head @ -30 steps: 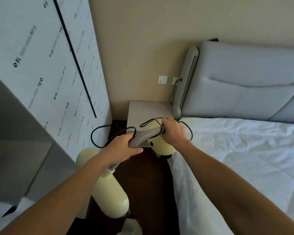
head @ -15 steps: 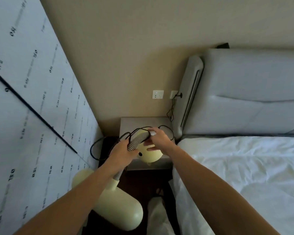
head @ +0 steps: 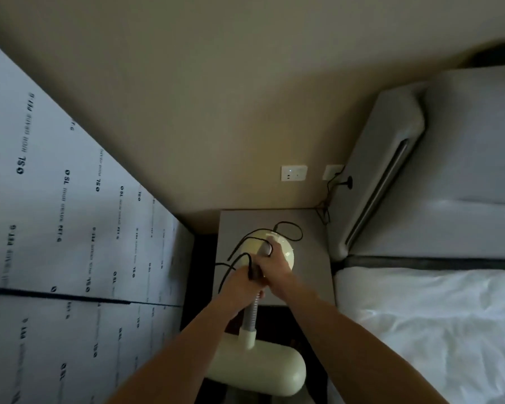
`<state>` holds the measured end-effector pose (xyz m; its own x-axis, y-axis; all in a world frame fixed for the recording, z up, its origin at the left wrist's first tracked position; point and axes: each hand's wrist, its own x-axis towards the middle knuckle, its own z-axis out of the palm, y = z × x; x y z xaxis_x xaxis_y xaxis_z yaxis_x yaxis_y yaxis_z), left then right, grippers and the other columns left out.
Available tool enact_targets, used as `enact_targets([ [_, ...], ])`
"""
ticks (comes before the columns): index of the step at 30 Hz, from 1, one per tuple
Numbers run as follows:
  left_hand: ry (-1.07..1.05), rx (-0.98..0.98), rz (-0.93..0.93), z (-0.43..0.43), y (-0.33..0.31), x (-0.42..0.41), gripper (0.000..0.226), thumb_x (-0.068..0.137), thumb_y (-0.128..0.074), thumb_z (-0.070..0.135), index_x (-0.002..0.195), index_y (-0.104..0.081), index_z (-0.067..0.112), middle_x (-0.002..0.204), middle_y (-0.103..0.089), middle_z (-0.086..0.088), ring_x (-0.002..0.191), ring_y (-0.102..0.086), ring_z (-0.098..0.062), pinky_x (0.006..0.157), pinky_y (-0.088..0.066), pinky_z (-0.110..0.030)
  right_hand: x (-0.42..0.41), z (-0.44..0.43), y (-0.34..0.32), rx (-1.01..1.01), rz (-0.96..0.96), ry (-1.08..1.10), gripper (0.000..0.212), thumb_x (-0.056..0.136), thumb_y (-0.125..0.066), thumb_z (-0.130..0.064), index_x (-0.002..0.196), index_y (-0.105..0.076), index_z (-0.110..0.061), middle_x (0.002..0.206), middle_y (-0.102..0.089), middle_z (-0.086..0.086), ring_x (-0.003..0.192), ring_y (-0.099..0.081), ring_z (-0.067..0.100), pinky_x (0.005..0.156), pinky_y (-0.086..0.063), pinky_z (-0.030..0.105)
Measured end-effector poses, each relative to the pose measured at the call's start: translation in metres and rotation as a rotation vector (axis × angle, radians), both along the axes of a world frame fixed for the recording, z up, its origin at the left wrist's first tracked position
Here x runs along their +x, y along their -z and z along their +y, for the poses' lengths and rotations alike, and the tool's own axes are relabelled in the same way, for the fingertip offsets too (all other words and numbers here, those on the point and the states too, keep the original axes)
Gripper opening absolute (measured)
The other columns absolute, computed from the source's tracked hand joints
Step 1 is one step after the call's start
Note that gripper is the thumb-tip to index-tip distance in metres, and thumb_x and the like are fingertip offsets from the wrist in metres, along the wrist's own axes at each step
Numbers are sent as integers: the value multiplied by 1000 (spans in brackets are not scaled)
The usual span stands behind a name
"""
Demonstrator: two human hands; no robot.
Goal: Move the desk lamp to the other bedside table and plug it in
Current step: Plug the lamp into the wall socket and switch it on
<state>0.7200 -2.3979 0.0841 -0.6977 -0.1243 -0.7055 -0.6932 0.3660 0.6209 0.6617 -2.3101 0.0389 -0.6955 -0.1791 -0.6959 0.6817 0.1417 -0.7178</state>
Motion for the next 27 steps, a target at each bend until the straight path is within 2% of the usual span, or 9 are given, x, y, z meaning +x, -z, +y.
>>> enact_targets([
  [3,-15,10,-47,-6,32,-23,12,81,-64,21,86,-71,13,74,-75,-6,72,-71,-20,82,-58,-42,-10,2,29,13,-16,1,71,84,-67,-19,144,-31,-31,112,-64,14,98,-66,29,68,-57,36],
  [7,-13,-7,-70,-10,72,-48,7,86,-63,18,82,-67,14,78,-73,-6,72,-69,-18,61,-55,-30,-23,10,61,43,-98,45,68,86,-68,-15,143,-33,-22,97,-68,5,80,-69,19,70,-62,42],
  [11,-40,54,-94,-12,115,-66,7,89,-60,16,96,-62,14,92,-72,-10,84,-72,-25,78,-61,-44,-31,12,91,50,-158,154,49,87,-71,-11,131,-49,-8,90,-69,1,79,-68,17,73,-61,41],
  [13,-39,74,-104,-13,131,-70,7,92,-59,16,98,-60,16,95,-70,-10,85,-70,-24,76,-61,-41,-34,11,101,60,-164,166,33,88,-70,-11,119,-56,-11,89,-71,4,77,-69,17,71,-60,38],
  [15,-57,107,-106,-13,142,-75,12,92,-60,17,104,-61,17,98,-71,-8,88,-71,-22,81,-60,-45,-38,9,112,60,-153,183,26,89,-69,-13,112,-57,-19,93,-73,9,78,-69,17,67,-60,34],
  [19,-67,189,-118,-19,155,-85,20,89,-62,19,109,-62,22,100,-73,-5,91,-73,-22,83,-60,-48,-50,9,123,64,-116,201,29,92,-66,-20,119,-58,-22,103,-73,15,88,-72,22,64,-60,32],
  [22,-27,175,-118,-26,154,-93,18,89,-64,21,107,-63,21,98,-73,-6,88,-74,-25,78,-62,-49,-59,13,125,136,-96,166,23,93,-64,-20,115,-58,-16,100,-69,12,86,-71,22,69,-62,34],
  [24,10,124,-112,-34,150,-96,5,91,-63,12,93,-62,16,94,-73,-10,80,-74,-28,70,-61,-42,-61,22,128,254,-72,99,16,94,-59,-18,109,-57,-11,96,-68,11,78,-70,18,64,-58,29],
  [27,33,74,-95,-47,143,-94,13,91,-59,2,85,-58,13,92,-73,-14,66,-73,-25,57,-55,-34,-56,44,125,391,-16,7,10,95,-56,-14,101,-55,-6,95,-72,17,71,-73,18,52,-52,19],
])
